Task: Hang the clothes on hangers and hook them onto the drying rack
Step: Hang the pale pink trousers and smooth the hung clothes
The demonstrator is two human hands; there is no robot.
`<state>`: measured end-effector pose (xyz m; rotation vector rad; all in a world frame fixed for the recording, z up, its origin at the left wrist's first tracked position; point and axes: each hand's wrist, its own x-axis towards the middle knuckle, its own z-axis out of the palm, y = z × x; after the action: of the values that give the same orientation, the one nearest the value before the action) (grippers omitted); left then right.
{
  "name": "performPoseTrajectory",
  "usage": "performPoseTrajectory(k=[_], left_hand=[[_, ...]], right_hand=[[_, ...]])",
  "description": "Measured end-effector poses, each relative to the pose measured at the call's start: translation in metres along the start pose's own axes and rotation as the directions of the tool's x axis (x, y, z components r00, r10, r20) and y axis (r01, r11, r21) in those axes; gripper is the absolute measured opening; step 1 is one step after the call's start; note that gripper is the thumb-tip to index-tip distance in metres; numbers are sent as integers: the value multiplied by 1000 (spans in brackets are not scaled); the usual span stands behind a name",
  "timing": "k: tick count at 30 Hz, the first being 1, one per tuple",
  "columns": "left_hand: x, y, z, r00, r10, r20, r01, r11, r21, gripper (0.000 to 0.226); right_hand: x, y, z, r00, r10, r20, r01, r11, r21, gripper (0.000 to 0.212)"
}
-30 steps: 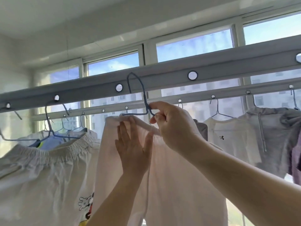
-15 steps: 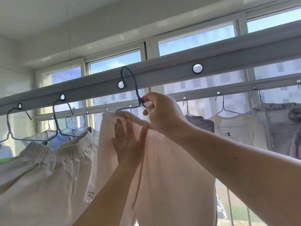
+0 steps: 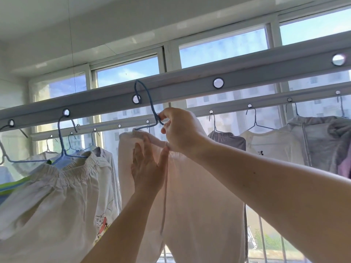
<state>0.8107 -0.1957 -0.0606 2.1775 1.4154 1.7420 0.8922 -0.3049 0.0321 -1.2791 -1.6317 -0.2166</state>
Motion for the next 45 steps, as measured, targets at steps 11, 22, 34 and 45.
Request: performPoseTrajectory(k=[11, 22, 34, 45], left_hand=[[7, -4, -2, 998, -32, 48, 32, 999, 10, 79], [-21, 14, 23, 981, 66, -182, -83, 993, -88, 92], [-66, 174, 11, 852, 480, -207, -517, 713, -474, 56], [-112, 288, 75, 876, 298, 379, 148, 581, -800, 44]], right_hand=[[15, 3, 6, 998, 52, -28, -52, 998, -16, 32], [1, 46, -2, 972, 154, 177, -169, 983, 73, 29], [-42, 105, -83, 855, 218, 471, -442, 782, 439, 24], [-156, 187, -194, 679, 700, 219, -731, 622, 280, 21]])
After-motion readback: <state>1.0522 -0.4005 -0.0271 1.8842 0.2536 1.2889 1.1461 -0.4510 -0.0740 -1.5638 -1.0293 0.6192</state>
